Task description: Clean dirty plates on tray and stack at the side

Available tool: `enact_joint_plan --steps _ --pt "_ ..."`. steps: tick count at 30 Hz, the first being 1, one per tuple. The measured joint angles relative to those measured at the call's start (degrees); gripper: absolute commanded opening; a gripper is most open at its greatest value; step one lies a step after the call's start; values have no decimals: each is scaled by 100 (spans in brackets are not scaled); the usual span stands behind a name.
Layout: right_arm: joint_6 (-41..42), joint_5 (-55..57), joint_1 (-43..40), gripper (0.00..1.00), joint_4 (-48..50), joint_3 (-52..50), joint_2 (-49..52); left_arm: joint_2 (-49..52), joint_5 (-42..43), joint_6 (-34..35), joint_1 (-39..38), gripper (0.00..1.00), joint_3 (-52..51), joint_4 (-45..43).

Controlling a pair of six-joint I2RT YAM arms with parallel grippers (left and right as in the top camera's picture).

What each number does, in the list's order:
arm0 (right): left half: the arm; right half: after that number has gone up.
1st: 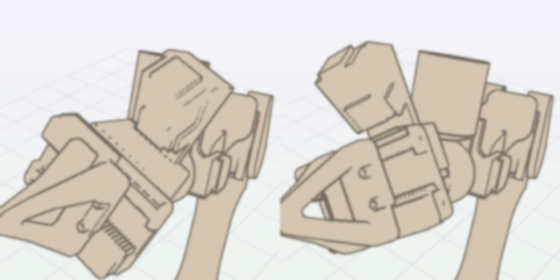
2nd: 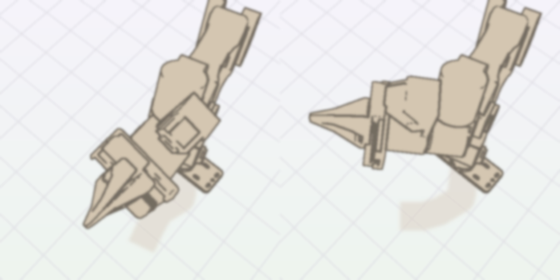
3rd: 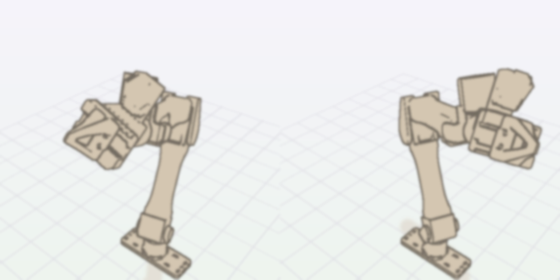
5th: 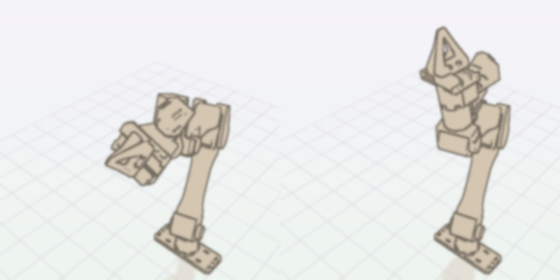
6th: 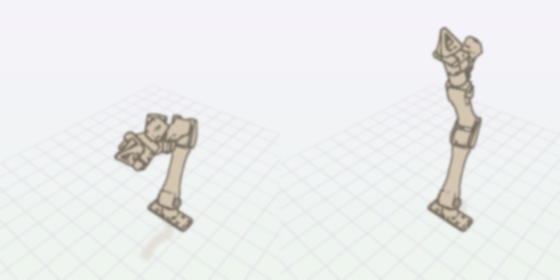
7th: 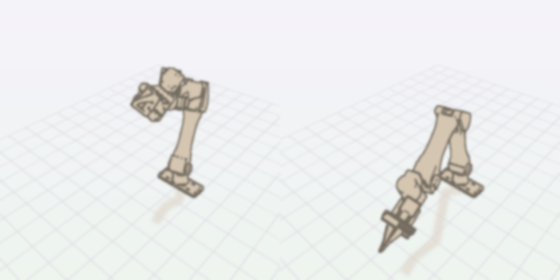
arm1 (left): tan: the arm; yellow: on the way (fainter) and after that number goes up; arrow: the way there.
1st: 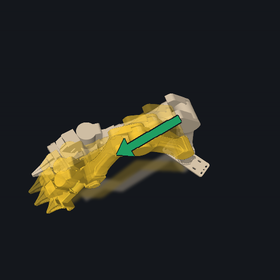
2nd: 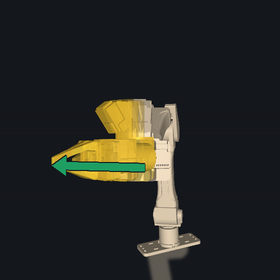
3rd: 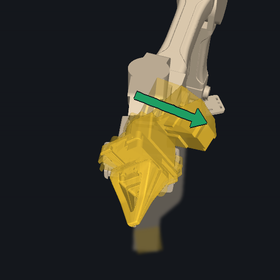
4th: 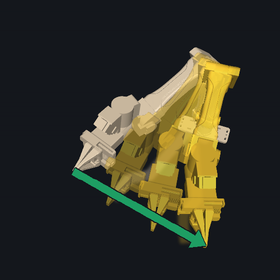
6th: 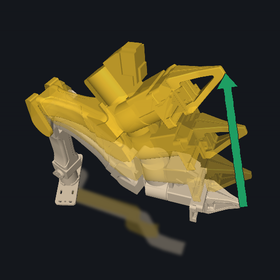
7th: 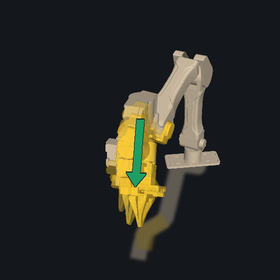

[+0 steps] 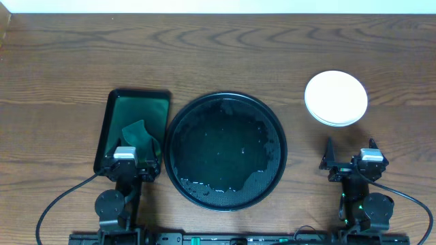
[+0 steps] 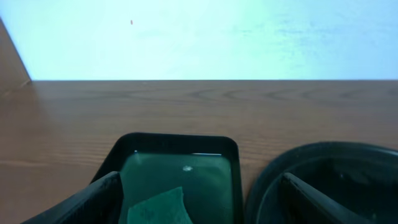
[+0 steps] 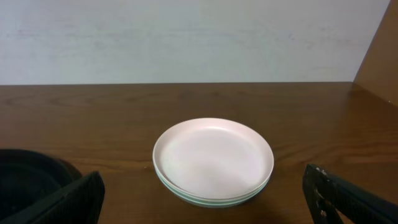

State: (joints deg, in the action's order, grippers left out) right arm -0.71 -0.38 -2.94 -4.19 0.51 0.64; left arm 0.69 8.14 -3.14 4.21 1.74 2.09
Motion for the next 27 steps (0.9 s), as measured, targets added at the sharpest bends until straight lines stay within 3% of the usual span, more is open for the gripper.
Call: enact_joint_plan --steps 9,20,27 --pt "0 0 0 99 0 0 0 -7 -546 636 9 80 0 68" --pt "0 0 0 99 0 0 -2 -7 -553 616 9 80 0 68" --pt "0 0 0 99 0 0 0 -7 -551 258 9 80 0 68"
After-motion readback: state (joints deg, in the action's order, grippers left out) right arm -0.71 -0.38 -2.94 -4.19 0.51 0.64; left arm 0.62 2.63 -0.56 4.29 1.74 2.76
